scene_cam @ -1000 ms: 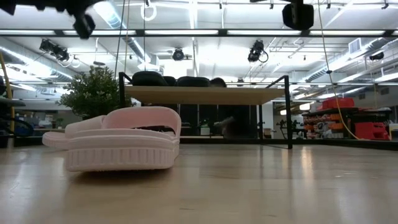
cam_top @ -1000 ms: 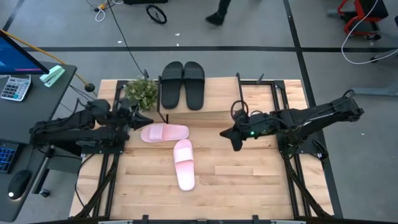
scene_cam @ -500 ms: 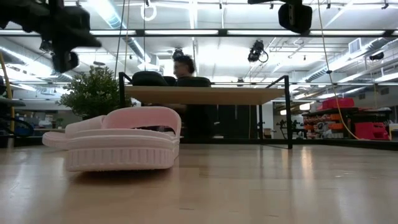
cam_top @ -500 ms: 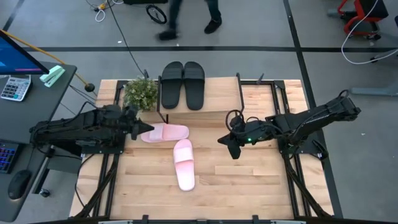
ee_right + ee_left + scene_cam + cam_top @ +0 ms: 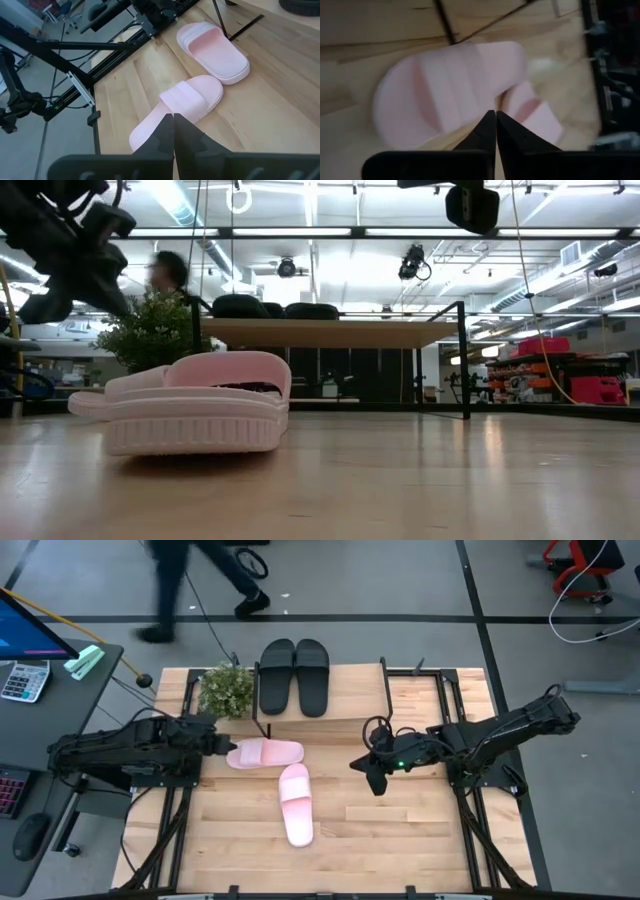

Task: Pick and place slides into the shelf
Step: Put the top pink slide on the shelf

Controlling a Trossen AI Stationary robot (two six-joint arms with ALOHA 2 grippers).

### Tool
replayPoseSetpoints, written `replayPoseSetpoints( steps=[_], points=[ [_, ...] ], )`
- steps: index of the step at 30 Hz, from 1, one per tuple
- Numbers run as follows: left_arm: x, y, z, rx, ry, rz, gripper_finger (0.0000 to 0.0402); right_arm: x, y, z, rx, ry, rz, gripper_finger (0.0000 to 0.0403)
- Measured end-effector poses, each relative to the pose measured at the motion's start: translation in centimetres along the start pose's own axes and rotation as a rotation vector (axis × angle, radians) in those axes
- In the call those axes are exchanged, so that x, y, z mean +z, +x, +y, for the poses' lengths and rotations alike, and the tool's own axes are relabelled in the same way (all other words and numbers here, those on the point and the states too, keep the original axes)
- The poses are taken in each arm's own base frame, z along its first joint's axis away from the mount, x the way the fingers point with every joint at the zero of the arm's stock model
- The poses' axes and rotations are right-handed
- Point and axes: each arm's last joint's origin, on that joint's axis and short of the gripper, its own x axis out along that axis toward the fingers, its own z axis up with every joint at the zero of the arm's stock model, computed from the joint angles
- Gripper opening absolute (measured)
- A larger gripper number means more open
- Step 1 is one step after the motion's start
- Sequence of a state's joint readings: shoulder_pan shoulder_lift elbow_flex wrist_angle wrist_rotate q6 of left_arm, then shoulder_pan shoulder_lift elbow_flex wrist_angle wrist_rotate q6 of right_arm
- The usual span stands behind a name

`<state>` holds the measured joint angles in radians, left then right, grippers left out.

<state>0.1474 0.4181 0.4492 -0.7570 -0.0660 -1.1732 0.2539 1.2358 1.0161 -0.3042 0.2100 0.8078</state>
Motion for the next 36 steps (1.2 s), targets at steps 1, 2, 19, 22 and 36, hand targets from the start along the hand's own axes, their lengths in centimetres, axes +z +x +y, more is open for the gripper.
replayPoseSetpoints(
  steps=[1, 2, 19, 22, 36],
  points=[
    [0.0, 0.1, 0.1, 0.02, -0.015, -0.002, 0.0026, 0.0, 0.0, 0.0, 0.0, 0.0, 0.0, 0.0002],
    [-0.1, 0.1, 0.2, 0.04, -0.022, -0.001, 0.0035, 0.0, 0.0, 0.0, 0.001, 0.0, -0.001, 0.0003],
    [0.5, 3.0, 0.1, 0.234, 0.065, 0.032, 0.0158, 0.3, 0.0, 0.3, 0.035, 0.012, -0.033, 0.0003],
    [0.6, 3.6, 0.1, 0.263, 0.058, 0.038, 0.0167, 0.4, 0.0, 0.4, 0.041, 0.015, -0.038, 0.0004],
    [0.7, 5.5, -0.3, 0.276, 0.078, 0.102, 0.0216, 0.5, 0.0, 0.5, 0.051, 0.019, -0.047, 0.0002]
  ],
)
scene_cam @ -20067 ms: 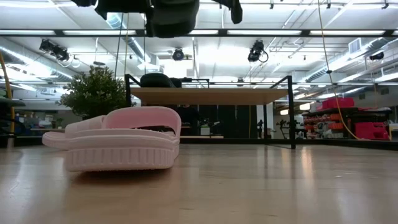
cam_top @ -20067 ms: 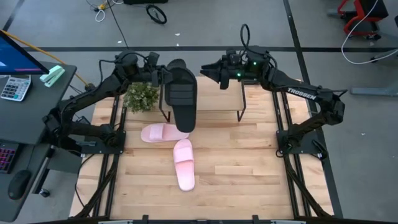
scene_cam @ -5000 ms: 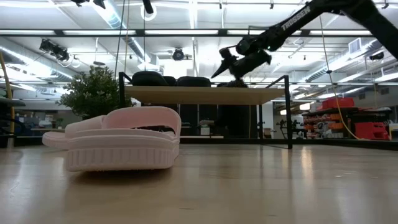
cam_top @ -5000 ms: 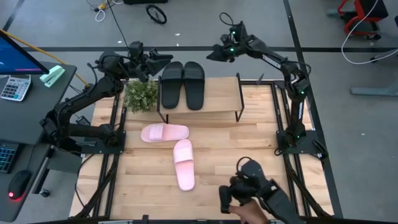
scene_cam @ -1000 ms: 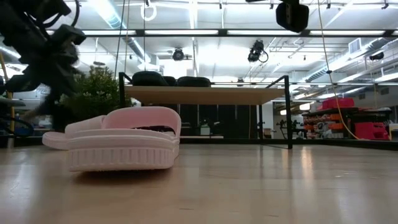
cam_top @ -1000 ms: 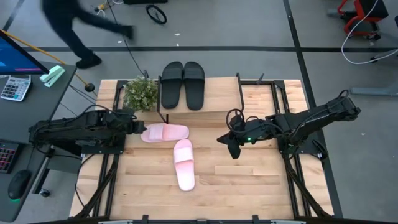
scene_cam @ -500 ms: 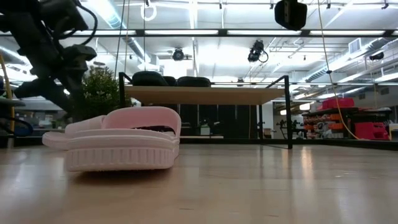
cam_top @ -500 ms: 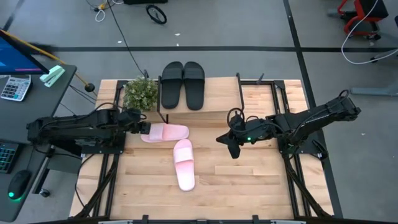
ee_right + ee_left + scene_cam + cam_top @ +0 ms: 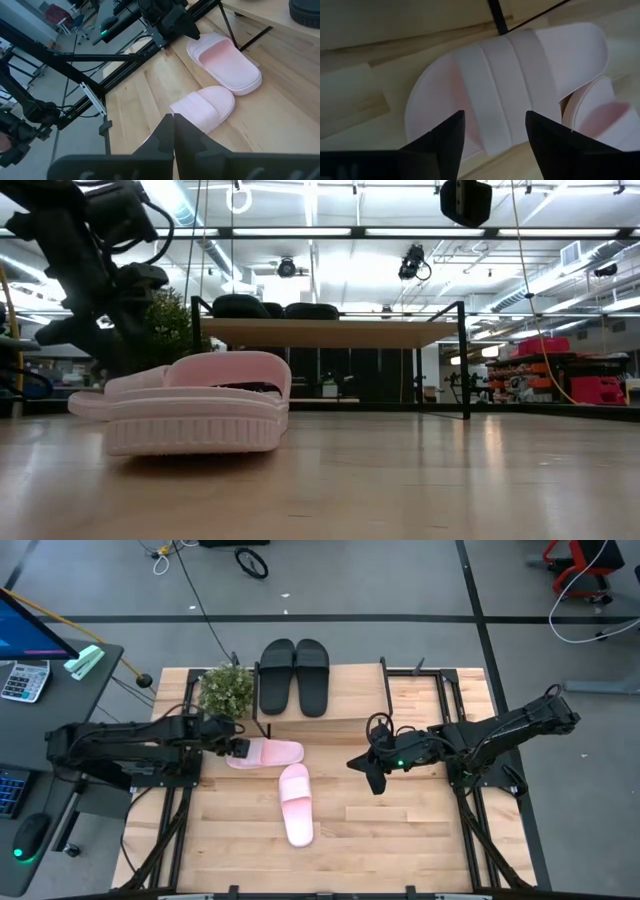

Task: Pick and place slides into the shelf
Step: Put the top pink slide on the shelf

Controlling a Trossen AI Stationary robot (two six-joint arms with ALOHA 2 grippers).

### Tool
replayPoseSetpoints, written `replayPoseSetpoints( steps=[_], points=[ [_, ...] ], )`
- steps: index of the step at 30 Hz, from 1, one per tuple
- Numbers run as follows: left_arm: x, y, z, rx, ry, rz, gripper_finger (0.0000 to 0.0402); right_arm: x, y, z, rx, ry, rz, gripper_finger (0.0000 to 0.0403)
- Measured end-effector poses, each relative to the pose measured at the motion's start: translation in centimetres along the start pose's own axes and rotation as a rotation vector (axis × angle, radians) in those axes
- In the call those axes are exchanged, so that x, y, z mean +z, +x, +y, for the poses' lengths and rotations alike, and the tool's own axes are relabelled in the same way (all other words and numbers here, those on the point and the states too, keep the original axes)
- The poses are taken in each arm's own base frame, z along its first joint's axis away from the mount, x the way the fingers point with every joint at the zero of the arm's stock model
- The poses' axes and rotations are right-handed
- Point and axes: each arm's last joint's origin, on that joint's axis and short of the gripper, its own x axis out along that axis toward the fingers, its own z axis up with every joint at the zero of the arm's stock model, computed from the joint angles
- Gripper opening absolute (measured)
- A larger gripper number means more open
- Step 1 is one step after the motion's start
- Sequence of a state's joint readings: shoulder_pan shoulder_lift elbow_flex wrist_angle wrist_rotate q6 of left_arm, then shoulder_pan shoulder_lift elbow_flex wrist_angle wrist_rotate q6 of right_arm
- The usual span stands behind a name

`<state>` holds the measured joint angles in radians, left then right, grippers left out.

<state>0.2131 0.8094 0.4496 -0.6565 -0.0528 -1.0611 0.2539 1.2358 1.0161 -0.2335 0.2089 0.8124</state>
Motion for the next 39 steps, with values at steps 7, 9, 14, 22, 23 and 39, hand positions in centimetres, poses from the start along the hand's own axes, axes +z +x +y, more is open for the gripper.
replayPoseSetpoints(
  steps=[7, 9, 14, 22, 23, 39],
  points=[
    [0.0, 0.4, -0.2, 0.007, 0.001, 0.011, 0.0222, 0.0, 0.0, 0.0, 0.004, 0.001, -0.004, 0.0004],
    [0.1, 0.4, -0.2, -0.001, 0.001, 0.015, 0.0222, 0.0, 0.0, 0.0, 0.005, 0.002, -0.005, 0.0003],
    [-0.1, 0.9, -0.1, -0.027, -0.015, 0.019, 0.0226, 0.2, 0.0, 0.2, 0.018, 0.005, -0.017, 0.0004],
    [-1.3, 3.3, 1.5, -0.118, -0.112, 0.042, 0.0237, 0.1, 0.0, 0.3, 0.023, 0.005, -0.018, 0.0003],
    [-1.3, 3.4, 1.5, -0.143, -0.113, 0.037, 0.0238, 0.1, 0.0, 0.3, 0.024, 0.004, -0.018, 0.0003],
    [-1.3, 3.8, 1.0, -0.271, -0.095, 0.045, 0.018, 0.1, 0.0, 0.3, 0.025, 0.006, -0.02, 0.0002]
  ],
)
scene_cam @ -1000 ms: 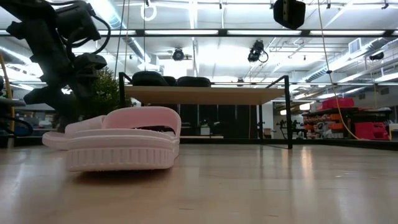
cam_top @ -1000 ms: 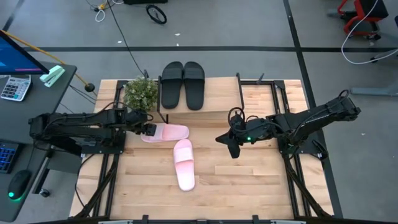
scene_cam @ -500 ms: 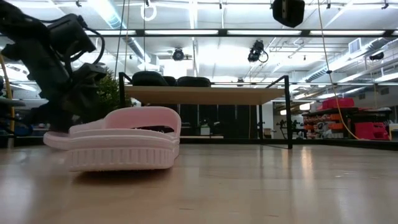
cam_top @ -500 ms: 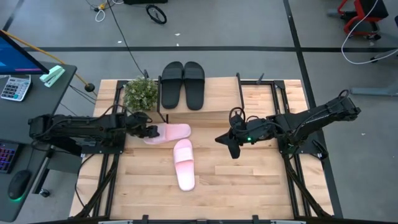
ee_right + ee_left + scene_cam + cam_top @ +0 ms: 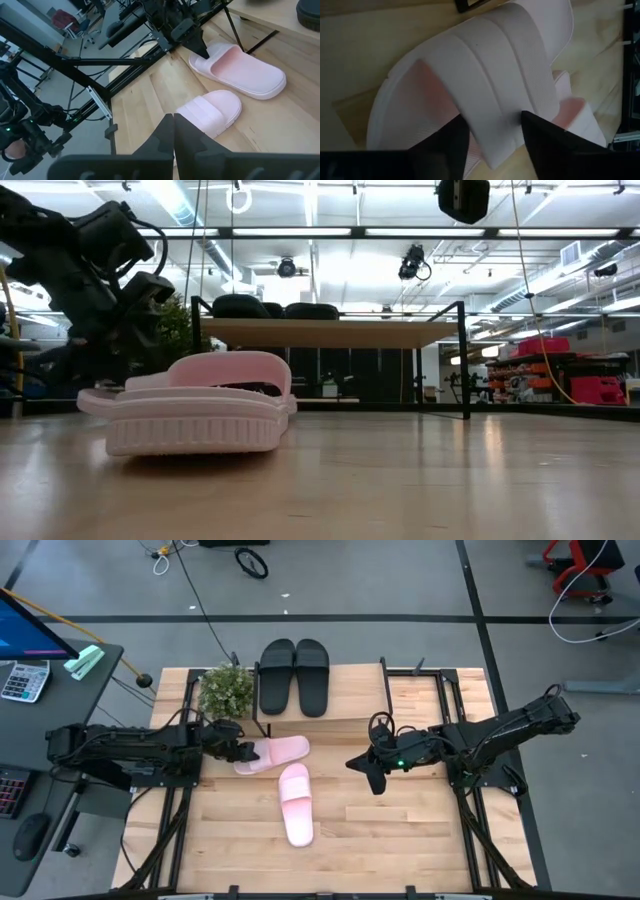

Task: Pick and place slides into the shelf
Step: Put the top pink slide on the shelf

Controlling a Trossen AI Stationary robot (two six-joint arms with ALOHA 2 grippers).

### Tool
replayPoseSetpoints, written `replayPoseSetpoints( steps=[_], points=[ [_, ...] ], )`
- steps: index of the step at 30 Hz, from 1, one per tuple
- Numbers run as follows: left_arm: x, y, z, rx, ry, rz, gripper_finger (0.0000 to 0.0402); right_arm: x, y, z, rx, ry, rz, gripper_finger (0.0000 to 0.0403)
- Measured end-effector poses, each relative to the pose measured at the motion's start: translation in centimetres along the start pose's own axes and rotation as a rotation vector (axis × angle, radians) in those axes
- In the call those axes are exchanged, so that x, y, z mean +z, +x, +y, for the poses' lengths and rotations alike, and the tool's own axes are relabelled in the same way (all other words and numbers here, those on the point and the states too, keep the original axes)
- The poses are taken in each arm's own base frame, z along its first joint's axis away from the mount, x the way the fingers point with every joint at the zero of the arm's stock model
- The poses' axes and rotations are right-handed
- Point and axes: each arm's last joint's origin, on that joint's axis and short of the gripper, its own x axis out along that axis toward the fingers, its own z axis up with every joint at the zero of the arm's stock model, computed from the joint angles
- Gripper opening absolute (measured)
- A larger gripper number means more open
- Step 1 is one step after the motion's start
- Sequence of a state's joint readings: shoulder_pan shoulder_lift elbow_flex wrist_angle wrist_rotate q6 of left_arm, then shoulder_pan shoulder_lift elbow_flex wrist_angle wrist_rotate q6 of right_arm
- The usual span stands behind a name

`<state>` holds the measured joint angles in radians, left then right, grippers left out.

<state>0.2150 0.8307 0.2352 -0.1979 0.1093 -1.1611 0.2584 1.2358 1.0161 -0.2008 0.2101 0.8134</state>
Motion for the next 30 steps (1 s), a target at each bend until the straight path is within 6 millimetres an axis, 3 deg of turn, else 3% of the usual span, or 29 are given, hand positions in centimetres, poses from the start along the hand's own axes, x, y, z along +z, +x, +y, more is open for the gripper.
replayPoseSetpoints(
  steps=[10, 19, 30],
  points=[
    [0.0, 0.0, 0.0, -0.004, 0.019, 0.002, 0.0016, 0.0, 0.0, 0.0, -0.013, -0.004, -0.013, 0.0003],
    [-0.5, -0.4, -0.5, -0.057, -0.036, 0.043, 0.001, 0.0, 0.0, 0.0, -0.013, -0.005, -0.012, 0.0002],
    [-1.2, -2.7, -1.6, -0.227, -0.12, -0.003, 0.001, 0.0, 0.0, 0.0, -0.013, -0.016, -0.012, 0.0003]
  ],
)
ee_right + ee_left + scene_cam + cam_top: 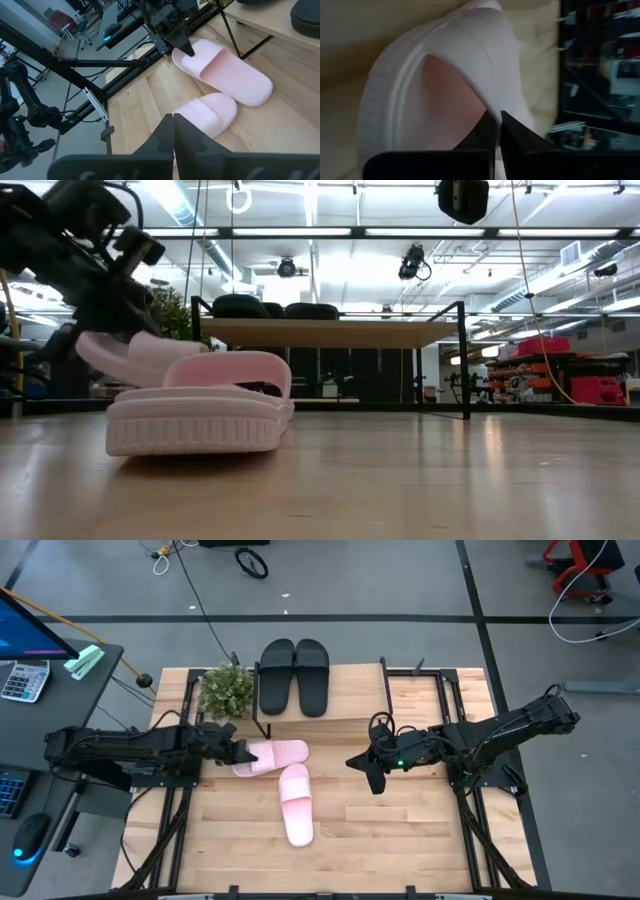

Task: Pick and place slides into the shelf
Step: Put the top pink slide on the shelf

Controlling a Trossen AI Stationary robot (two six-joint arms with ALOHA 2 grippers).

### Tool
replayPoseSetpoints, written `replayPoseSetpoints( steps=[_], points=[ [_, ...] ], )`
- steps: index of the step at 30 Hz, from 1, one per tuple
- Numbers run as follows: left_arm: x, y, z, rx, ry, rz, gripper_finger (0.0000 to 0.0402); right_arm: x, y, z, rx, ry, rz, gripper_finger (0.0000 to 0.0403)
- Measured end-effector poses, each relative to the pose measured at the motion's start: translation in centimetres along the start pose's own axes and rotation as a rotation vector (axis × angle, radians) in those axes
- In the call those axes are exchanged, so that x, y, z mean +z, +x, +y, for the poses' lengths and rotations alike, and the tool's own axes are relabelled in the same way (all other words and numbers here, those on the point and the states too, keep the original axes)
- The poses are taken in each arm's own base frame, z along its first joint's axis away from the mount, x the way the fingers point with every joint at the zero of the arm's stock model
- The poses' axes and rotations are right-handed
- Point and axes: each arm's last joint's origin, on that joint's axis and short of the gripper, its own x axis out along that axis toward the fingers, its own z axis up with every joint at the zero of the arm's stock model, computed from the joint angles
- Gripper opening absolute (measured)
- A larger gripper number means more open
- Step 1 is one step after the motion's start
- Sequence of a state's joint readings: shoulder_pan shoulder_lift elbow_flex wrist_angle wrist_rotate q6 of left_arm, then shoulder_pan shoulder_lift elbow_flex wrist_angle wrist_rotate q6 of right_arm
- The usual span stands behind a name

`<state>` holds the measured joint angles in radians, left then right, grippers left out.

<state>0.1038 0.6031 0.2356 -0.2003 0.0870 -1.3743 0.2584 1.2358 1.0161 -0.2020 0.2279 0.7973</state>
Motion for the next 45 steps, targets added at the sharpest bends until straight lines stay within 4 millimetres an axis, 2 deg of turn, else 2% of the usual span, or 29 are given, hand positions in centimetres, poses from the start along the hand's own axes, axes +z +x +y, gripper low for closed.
replayPoseSetpoints(
  steps=[7, 19, 26, 29, 34, 45],
  points=[
    [-0.4, -1.4, -1.1, -0.124, -0.052, -0.022, 0.001, -0.1, 0.0, -0.1, -0.006, -0.018, 0.006, 0.0002],
    [-0.5, -4.1, -5.3, -0.257, -0.054, -0.086, 0.001, -0.1, 0.0, -0.1, -0.013, -0.096, 0.005, 0.0002],
    [-0.7, -4.7, -7.3, -0.283, -0.07, -0.123, 0.001, 0.0, -0.1, -0.1, -0.029, -0.139, -0.011, 0.0001],
    [-0.9, -4.4, -8.3, -0.264, -0.064, -0.139, 0.001, 0.1, -0.6, 0.1, -0.03, -0.166, -0.032, 0.0001],
    [-1.0, -3.8, -10.6, -0.241, -0.062, -0.18, 0.001, 0.6, -2.7, 0.5, -0.03, -0.197, -0.096, 0.0001],
    [-0.5, -1.8, -17.7, -0.234, -0.031, -0.325, 0.001, -0.2, -7.1, 0.8, -0.053, -0.257, -0.081, 0.0]
  ],
)
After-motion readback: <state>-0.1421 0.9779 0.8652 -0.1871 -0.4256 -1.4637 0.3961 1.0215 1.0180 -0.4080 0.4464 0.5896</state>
